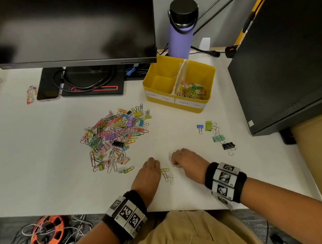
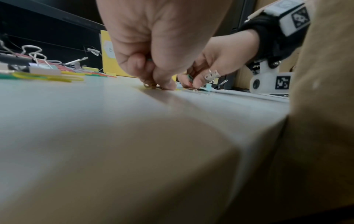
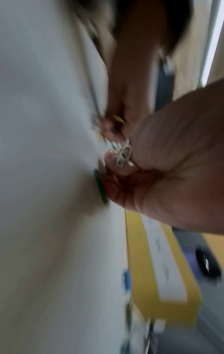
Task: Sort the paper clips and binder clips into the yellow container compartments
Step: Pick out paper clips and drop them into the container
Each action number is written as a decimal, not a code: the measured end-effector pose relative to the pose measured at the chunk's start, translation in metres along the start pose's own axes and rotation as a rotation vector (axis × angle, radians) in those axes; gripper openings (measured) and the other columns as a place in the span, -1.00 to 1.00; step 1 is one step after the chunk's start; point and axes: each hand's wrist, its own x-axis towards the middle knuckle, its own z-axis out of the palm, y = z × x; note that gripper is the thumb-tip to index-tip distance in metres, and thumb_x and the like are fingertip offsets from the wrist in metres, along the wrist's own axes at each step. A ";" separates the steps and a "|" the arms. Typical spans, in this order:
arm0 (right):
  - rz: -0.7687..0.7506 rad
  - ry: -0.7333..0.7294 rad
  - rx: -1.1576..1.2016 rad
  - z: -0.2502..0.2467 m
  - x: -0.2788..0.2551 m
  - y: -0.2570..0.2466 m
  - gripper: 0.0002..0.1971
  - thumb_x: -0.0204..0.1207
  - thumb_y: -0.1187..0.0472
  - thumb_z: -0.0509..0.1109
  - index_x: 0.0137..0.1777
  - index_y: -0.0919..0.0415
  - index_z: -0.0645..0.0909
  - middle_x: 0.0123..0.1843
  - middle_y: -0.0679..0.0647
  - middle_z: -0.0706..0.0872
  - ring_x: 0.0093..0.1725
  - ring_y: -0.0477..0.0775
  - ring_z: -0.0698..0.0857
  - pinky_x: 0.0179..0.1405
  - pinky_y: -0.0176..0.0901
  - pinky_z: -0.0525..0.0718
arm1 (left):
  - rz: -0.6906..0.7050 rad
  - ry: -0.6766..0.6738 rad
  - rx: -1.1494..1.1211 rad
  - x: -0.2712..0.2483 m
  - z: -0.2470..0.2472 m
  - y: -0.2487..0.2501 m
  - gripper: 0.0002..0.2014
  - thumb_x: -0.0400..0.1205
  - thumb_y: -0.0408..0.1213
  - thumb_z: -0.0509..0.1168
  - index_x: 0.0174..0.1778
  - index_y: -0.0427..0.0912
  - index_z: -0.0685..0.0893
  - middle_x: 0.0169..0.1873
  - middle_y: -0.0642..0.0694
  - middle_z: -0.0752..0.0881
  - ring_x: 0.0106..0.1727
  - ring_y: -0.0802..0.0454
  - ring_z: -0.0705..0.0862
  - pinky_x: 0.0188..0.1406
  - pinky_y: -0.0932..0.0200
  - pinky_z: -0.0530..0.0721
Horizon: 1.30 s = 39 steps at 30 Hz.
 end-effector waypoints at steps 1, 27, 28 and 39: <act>0.061 0.015 0.204 -0.005 -0.001 0.008 -0.67 0.39 0.62 0.13 0.07 0.38 0.55 -0.04 0.24 0.61 -0.03 0.07 0.54 -0.18 -0.33 0.40 | 0.013 0.021 0.049 0.001 -0.001 0.001 -0.55 -0.25 -0.56 0.57 -0.50 -0.20 0.64 -0.55 -0.11 0.63 -0.63 0.08 0.59 -0.77 0.37 0.48; 0.035 -0.081 -0.003 -0.013 -0.014 0.027 -0.71 0.39 0.63 0.09 -0.16 0.24 0.49 -0.07 0.01 0.38 -0.04 0.05 0.71 -0.12 -0.24 0.55 | -0.257 -0.397 -1.935 0.001 -0.032 -0.043 -0.91 0.35 -0.24 0.27 -0.31 -0.16 0.63 -0.41 -0.04 0.67 -0.45 0.10 0.58 -0.59 0.36 0.48; 0.019 -0.089 0.001 -0.011 -0.015 0.027 -0.68 0.37 0.64 0.08 -0.15 0.24 0.48 -0.08 0.01 0.38 -0.07 0.02 0.67 -0.05 -0.18 0.61 | -0.233 -0.379 -1.876 0.000 -0.033 -0.040 -0.87 0.30 -0.20 0.30 -0.33 -0.17 0.58 -0.44 -0.01 0.67 -0.49 0.13 0.55 -0.63 0.37 0.43; -0.126 -0.085 0.148 0.015 -0.012 -0.001 -0.62 0.49 0.57 0.23 0.28 0.36 0.55 0.17 0.32 0.66 0.14 0.21 0.70 0.25 -0.06 0.60 | -0.021 -0.139 -0.424 0.000 -0.032 -0.029 -0.63 0.32 0.05 0.53 0.04 0.16 0.72 -0.42 0.00 0.74 -0.36 0.31 0.60 -0.38 0.40 0.38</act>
